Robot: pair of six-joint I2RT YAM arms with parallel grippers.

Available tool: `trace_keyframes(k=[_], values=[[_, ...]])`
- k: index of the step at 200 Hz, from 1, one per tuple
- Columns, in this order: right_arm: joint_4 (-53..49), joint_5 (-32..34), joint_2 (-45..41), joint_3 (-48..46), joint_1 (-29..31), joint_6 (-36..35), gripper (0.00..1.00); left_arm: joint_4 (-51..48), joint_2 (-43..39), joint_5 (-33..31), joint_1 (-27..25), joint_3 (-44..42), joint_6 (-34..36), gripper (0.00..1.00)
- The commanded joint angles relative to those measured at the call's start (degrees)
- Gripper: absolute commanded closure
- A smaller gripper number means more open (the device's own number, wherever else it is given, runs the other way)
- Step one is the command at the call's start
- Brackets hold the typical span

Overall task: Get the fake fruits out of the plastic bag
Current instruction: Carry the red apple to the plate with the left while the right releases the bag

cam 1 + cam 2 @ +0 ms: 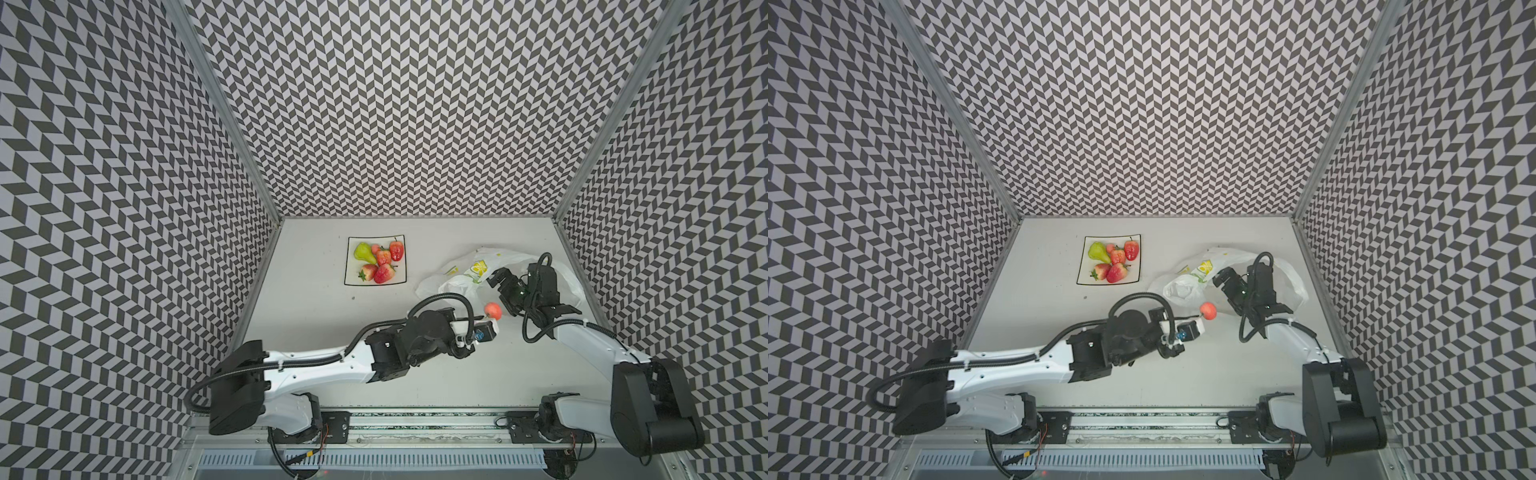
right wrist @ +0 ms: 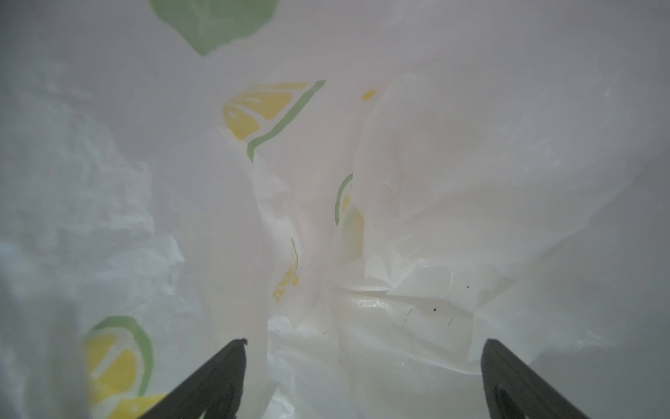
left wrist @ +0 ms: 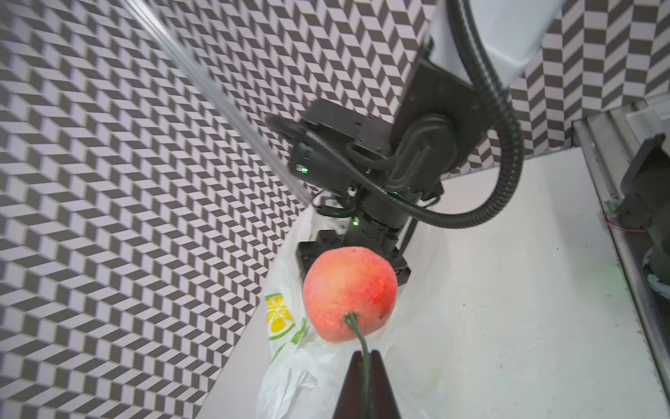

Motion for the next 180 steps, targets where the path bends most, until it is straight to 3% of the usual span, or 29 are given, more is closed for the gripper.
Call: trace_keyframes(k=[1, 33, 50, 103, 135, 154, 180], values=[[-1.72, 3.77, -3.44, -0.35, -0.37, 0.94, 0.01, -1.29, -7.11, -9.49, 2.36, -2.91, -8.64, 1.00], [-5.47, 5.58, -8.02, -0.21, -0.58, 3.45, 0.01, -11.36, -12.32, -15.66, 12.87, -3.42, -24.76, 1.00], [-7.98, 7.42, -11.29, -0.17, -0.53, 5.32, 0.01, -16.36, -13.98, -13.17, 20.93, -3.56, -32.26, 1.00], [-14.90, 14.68, -23.10, -0.43, -0.54, 6.72, 0.02, -22.25, -13.23, 4.25, 45.76, -5.37, -43.67, 1.00], [-17.10, 15.15, -26.66, -0.23, -0.54, 5.72, 0.03, -18.64, -7.61, 16.84, 58.62, -6.22, -46.65, 1.00], [-17.96, 14.91, -27.00, 0.07, -0.55, 5.25, 0.04, -15.95, -0.88, 25.05, 63.95, -4.67, -48.49, 1.00], [-18.72, 14.12, -26.20, 1.68, -0.61, 3.64, 0.04, -12.27, 8.64, 32.65, 67.51, -1.60, -50.71, 1.00]])
